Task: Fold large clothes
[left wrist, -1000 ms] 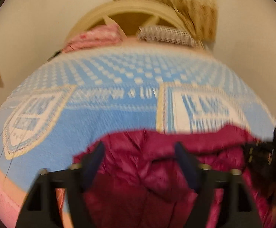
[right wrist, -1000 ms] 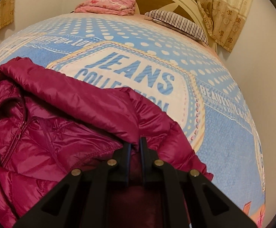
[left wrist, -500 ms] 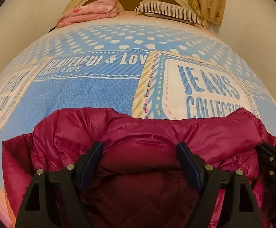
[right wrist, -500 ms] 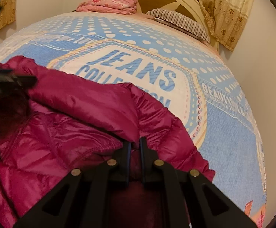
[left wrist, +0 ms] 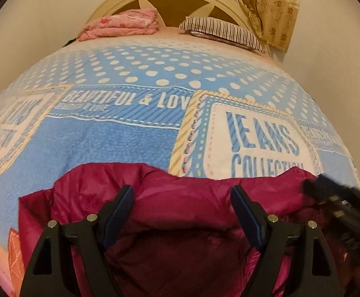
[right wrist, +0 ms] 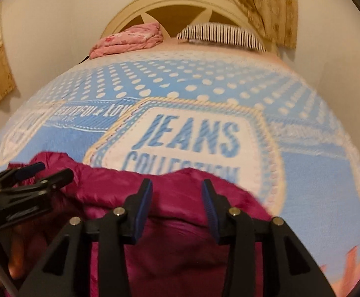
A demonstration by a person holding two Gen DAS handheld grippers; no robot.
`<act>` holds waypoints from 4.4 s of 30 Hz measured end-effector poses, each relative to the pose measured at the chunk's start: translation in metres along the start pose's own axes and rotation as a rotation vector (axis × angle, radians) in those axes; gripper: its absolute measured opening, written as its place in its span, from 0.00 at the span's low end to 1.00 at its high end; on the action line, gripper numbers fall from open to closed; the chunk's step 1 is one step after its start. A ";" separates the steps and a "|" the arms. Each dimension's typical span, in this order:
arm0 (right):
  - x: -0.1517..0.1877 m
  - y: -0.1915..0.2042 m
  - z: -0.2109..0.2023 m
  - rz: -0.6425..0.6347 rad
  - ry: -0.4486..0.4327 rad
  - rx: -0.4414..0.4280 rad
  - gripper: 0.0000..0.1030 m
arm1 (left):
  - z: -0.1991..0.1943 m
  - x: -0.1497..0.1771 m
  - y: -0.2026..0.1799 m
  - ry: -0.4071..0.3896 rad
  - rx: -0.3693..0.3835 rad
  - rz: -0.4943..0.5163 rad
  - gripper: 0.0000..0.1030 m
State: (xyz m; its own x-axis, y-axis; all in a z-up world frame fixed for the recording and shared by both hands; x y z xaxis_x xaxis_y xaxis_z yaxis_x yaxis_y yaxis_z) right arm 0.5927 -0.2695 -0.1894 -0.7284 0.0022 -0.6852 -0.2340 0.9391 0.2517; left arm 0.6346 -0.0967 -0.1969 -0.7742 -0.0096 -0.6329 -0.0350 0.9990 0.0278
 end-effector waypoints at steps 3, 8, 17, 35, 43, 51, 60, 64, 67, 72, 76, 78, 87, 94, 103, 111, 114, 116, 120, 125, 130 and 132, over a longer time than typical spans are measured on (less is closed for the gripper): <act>0.009 0.005 0.019 0.014 0.048 0.002 0.43 | 0.017 0.006 -0.001 0.038 -0.026 0.013 0.78; 0.032 0.005 0.027 -0.026 0.086 0.008 0.43 | 0.030 0.025 -0.005 0.034 -0.058 0.060 0.80; 0.044 0.004 0.036 -0.040 0.066 0.032 0.44 | 0.035 0.032 -0.013 0.009 -0.122 0.106 0.85; 0.047 0.006 0.040 -0.072 0.076 0.079 0.44 | 0.038 0.033 -0.015 0.010 -0.146 0.118 0.88; 0.047 0.006 0.041 -0.072 0.076 0.078 0.44 | 0.039 0.032 -0.015 0.010 -0.147 0.119 0.89; 0.047 0.006 0.041 -0.072 0.076 0.079 0.44 | 0.040 0.032 -0.015 0.011 -0.151 0.120 0.90; 0.047 0.006 0.041 -0.073 0.077 0.080 0.44 | 0.041 0.032 -0.015 0.013 -0.151 0.120 0.90; 0.047 0.006 0.041 -0.072 0.077 0.079 0.44 | 0.041 0.032 -0.015 0.012 -0.154 0.121 0.91; 0.047 0.006 0.041 -0.072 0.077 0.079 0.44 | 0.043 0.032 -0.015 0.014 -0.159 0.122 0.92; 0.047 0.008 0.043 -0.087 0.091 0.098 0.44 | 0.042 0.027 -0.015 0.044 -0.185 0.143 0.95; 0.040 0.012 0.033 -0.147 0.127 0.127 0.56 | 0.003 0.023 0.003 0.004 -0.194 0.154 0.95; 0.036 0.010 0.006 -0.141 0.054 0.138 0.72 | -0.031 0.027 0.021 -0.047 -0.160 0.128 0.95; 0.109 -0.004 -0.111 -0.021 0.019 0.051 0.80 | -0.140 0.130 0.112 -0.098 -0.167 0.127 0.95; 0.206 0.009 -0.167 0.020 0.068 0.058 0.81 | -0.165 0.226 0.151 -0.067 -0.236 0.162 0.95; 0.272 0.026 -0.206 0.055 0.067 0.068 0.81 | -0.194 0.284 0.166 -0.032 -0.191 0.096 0.95; 0.311 0.028 -0.233 0.114 0.048 0.065 0.81 | -0.211 0.326 0.173 -0.019 -0.190 0.101 0.95; 0.326 0.031 -0.243 0.125 0.046 0.052 0.81 | -0.218 0.339 0.175 -0.021 -0.184 0.106 0.95; 0.334 0.033 -0.248 0.129 0.045 0.048 0.81 | -0.223 0.346 0.178 -0.021 -0.183 0.107 0.95; 0.348 0.034 -0.260 0.136 0.033 0.043 0.81 | -0.227 0.357 0.183 -0.004 -0.161 0.091 0.95; 0.363 0.038 -0.270 0.133 0.017 0.049 0.81 | -0.234 0.369 0.186 -0.006 -0.148 0.082 0.95; 0.378 0.047 -0.281 0.128 0.015 0.048 0.72 | -0.239 0.382 0.184 0.000 -0.121 0.102 0.95; 0.384 0.051 -0.284 0.131 0.018 0.032 0.67 | -0.242 0.384 0.183 -0.008 -0.114 0.111 0.89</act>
State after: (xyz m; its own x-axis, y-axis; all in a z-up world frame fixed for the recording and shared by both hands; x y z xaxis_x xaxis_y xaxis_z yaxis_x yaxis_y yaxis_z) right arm 0.1180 -0.3188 -0.2454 -0.7627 0.1201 -0.6355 -0.1156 0.9414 0.3167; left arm 0.1783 0.0723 -0.2474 -0.7722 0.1014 -0.6272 -0.0217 0.9824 0.1855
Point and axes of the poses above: each gripper's, at about its wrist camera, not at the fingertips, and z roughly the way its jaws point, y to its left, x to its underside, the point moved 5 cm from there along z, roughly the way its jaws point, and after that the axes turned 13 degrees about -x, right-handed, at the moved point
